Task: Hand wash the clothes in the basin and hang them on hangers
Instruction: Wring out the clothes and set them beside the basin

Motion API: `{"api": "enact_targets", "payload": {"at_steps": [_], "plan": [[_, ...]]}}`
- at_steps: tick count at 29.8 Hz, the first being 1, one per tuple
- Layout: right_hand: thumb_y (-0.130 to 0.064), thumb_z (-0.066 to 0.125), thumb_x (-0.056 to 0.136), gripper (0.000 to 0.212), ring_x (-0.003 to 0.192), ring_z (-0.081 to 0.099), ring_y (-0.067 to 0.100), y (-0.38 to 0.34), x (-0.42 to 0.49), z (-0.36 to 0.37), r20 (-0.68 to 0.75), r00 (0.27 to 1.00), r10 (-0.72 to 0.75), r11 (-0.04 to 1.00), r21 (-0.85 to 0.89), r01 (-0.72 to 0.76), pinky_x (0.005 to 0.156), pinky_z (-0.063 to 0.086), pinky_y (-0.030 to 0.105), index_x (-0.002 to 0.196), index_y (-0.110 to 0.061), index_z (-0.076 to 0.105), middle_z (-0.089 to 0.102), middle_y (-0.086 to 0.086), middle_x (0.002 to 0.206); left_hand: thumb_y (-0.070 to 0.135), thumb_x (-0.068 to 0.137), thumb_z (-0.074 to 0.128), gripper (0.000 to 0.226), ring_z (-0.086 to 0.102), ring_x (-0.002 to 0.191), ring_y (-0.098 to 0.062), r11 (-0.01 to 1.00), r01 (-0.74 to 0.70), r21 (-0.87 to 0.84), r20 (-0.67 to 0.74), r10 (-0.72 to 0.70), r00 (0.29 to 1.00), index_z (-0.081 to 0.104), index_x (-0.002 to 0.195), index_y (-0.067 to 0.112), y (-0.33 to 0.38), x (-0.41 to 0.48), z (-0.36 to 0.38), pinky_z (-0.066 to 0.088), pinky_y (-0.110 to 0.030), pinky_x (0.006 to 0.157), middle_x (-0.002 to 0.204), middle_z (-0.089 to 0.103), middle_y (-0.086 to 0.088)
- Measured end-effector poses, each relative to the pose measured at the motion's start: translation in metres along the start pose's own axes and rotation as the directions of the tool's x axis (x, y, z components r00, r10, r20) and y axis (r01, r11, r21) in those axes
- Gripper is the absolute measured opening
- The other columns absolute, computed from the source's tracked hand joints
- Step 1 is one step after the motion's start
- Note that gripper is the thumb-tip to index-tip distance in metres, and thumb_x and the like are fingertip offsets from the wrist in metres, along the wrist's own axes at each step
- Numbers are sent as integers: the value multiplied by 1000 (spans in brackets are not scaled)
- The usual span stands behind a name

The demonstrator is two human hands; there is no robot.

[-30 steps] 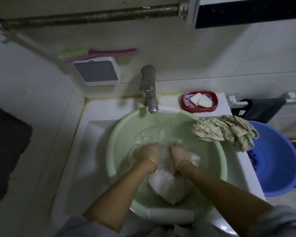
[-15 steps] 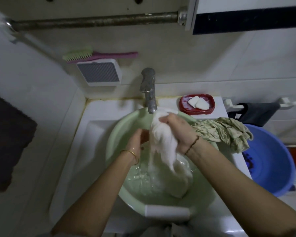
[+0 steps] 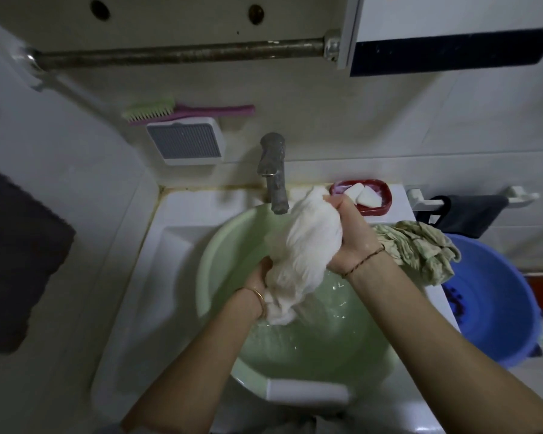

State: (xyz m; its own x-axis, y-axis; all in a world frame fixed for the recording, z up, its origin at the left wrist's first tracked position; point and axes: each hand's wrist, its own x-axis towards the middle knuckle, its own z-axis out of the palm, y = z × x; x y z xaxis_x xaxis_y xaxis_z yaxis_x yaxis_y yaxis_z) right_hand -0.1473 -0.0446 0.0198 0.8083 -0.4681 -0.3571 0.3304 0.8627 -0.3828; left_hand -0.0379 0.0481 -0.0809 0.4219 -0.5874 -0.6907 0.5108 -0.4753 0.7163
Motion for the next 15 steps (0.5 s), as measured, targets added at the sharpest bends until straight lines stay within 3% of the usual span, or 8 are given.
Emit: {"api": "enact_targets", "payload": {"at_steps": [2,4,6,7,9,11,13,15], "plan": [[-21,37,90,39,59,55,15,8,1,-21,-154,988,22,990,-136,-43,65,43,23,62,-12,62,57,3,63,17,94,52,17,61,68,-13,993,-26,119,-128,41,991,58,79,12,2,4,-3,50,-23,64,80,64,-7],[-18,48,90,21,68,57,21,23,3,-59,-387,918,-86,900,-425,-95,73,47,30,75,-11,61,60,11,75,23,85,64,21,65,72,-19,869,-112,482,-281,275,920,65,86,1,0,11,-9,50,-25,65,86,66,-14],[-19,57,89,14,88,62,29,35,13,-94,-465,834,-297,571,-787,-235,87,51,39,97,-9,63,66,15,98,37,77,71,41,63,95,-28,643,-159,749,-231,478,847,61,102,5,-1,12,-12,51,-33,82,106,64,-15],[-22,58,90,24,100,61,30,41,16,-108,-450,831,-325,369,-870,-327,92,49,39,110,-9,62,65,15,110,43,76,71,54,58,107,-31,547,-159,822,-146,472,869,55,115,10,-3,12,-11,47,-36,91,119,58,-15],[-28,54,93,41,117,52,32,49,20,-125,-424,846,-324,-70,-881,-469,99,43,39,129,-11,48,54,14,128,58,78,61,80,37,131,-34,114,-111,987,72,306,949,28,143,25,-13,12,-13,32,-41,109,144,35,-14],[-40,52,92,68,131,35,39,59,18,-134,-419,864,-279,-325,-806,-495,107,34,50,147,-19,17,28,17,148,67,78,53,91,11,142,-38,-289,-104,952,155,159,975,7,149,35,-21,10,-16,18,-47,114,157,3,-15],[-43,55,90,89,139,17,44,66,16,-139,-387,908,-160,-496,-764,-413,109,28,58,149,-30,-11,-2,10,158,68,76,57,101,-5,144,-39,-455,-100,885,161,97,982,-5,149,36,-29,11,-19,15,-56,111,157,-18,-10],[-40,54,90,93,140,11,46,71,13,-141,-364,930,-47,-704,-648,-289,109,28,58,149,-25,-15,-15,9,158,57,72,70,115,-9,144,-39,-526,-98,845,129,23,991,-12,149,31,-35,19,-20,17,-60,109,157,-21,-8]]}}
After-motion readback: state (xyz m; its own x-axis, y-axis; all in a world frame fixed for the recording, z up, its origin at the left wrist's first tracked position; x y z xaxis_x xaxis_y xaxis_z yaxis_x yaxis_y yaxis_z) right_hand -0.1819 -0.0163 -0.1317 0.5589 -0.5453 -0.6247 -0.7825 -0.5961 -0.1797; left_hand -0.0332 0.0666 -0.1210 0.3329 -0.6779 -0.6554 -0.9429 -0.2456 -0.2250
